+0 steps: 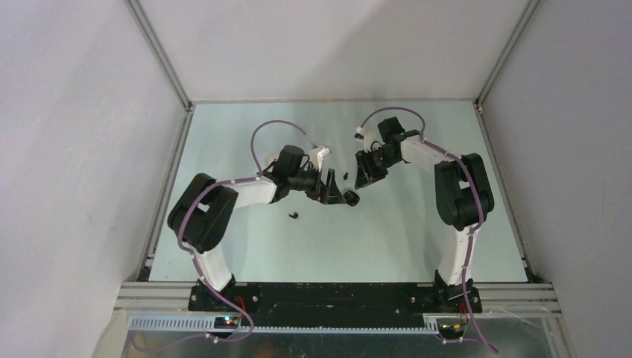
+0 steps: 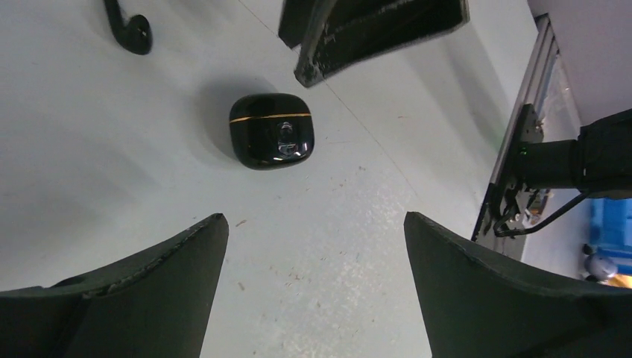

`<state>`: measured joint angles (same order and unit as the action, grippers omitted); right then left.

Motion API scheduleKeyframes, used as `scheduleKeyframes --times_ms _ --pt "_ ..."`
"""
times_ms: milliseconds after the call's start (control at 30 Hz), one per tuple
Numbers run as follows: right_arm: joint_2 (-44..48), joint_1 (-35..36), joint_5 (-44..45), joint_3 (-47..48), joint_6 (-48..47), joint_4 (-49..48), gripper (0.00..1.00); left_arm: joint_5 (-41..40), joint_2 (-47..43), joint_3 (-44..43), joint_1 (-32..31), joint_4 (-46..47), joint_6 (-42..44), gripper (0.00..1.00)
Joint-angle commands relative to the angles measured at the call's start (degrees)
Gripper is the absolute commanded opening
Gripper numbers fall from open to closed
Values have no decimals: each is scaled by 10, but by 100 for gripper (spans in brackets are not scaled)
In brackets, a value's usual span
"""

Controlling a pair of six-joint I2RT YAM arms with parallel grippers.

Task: Insert the wireless bluetooth earbuds into the charging case
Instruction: Pick up the charging case at the center of the board.

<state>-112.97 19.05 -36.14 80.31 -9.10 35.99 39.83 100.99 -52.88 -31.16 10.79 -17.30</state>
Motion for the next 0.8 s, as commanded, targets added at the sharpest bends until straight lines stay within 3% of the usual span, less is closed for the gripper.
scheduleKeyframes --times_ms 0,400,567,767 --pt "-27 -4 11 41 -6 21 39 23 29 10 -16 84 -86 95" --pt "-100 -3 -6 83 13 60 38 37 98 17 -34 199 -195 93" --pt "-120 -9 -74 85 24 76 40 57 120 22 -36 291 -276 95" --pt "-124 -32 -149 74 31 93 46 57 121 34 -42 322 -298 97"
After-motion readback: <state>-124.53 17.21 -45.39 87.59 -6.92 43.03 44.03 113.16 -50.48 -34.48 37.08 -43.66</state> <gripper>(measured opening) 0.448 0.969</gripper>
